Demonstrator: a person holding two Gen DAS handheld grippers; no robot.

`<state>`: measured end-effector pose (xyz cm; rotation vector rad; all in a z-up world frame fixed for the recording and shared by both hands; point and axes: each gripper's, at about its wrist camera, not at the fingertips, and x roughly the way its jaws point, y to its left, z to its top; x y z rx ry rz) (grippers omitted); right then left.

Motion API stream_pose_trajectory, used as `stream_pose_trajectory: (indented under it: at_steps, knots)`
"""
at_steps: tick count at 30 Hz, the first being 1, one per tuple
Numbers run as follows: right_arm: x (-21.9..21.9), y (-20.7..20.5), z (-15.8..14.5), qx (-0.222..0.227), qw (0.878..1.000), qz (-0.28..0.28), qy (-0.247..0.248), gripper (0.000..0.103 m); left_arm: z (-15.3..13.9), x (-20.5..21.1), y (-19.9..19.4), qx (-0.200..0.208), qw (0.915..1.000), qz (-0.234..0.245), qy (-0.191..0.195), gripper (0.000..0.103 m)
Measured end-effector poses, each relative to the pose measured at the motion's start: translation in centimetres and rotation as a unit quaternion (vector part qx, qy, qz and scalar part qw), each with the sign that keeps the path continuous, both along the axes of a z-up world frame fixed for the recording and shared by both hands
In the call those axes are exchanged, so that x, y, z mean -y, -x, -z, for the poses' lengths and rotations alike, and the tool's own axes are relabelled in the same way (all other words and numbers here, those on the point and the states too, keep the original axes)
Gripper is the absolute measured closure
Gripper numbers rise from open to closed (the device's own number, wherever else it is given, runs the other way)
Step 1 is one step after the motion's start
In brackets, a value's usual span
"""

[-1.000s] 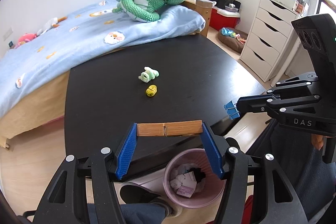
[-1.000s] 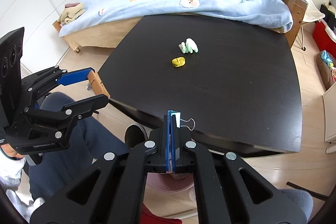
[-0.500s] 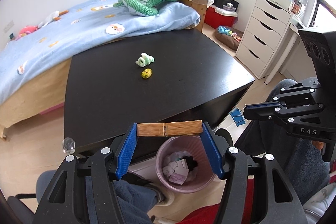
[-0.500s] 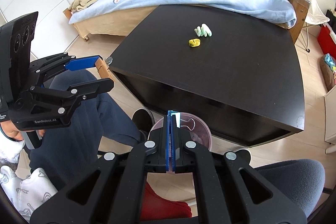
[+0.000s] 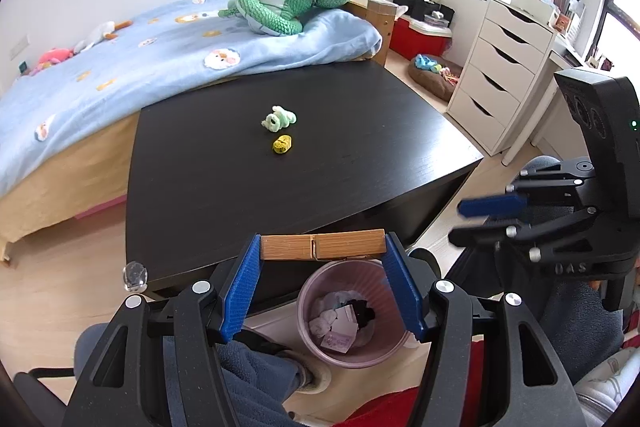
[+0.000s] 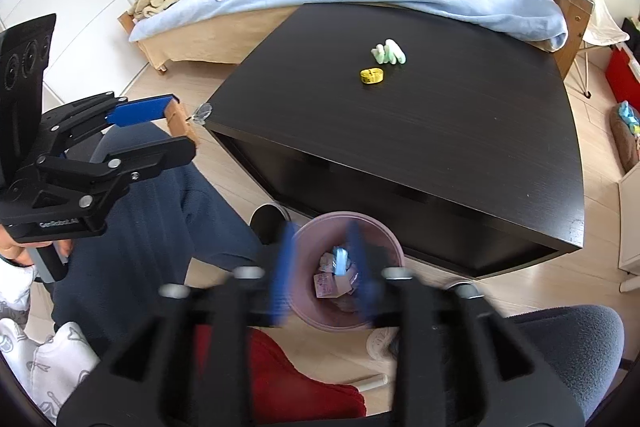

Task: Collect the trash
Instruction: 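Carry the wooden clothespin over the bin and open the left gripper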

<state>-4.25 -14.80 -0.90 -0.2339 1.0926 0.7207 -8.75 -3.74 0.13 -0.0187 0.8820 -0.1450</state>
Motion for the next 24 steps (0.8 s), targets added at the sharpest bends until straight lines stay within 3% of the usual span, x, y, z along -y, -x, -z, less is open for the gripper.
stream_pose_trajectory:
  at_steps: [1, 5, 24]
  knots:
    - [0.2, 0.0, -0.1, 0.004, 1.0, 0.005, -0.005, 0.02, 0.0, 0.0, 0.0, 0.0, 1.0, 0.001, 0.001, 0.044]
    - [0.6, -0.4, -0.3, 0.016, 1.0, 0.019, -0.005, 0.003, 0.0, 0.1, 0.1, -0.002, 1.0, 0.004, 0.003, 0.044]
    - [2.6, -1.2, -1.3, 0.044, 0.996, 0.07, 0.017, 0.003, -0.2, 1.2, 0.0, -0.005, 0.9995, 0.03, 0.011, 0.044]
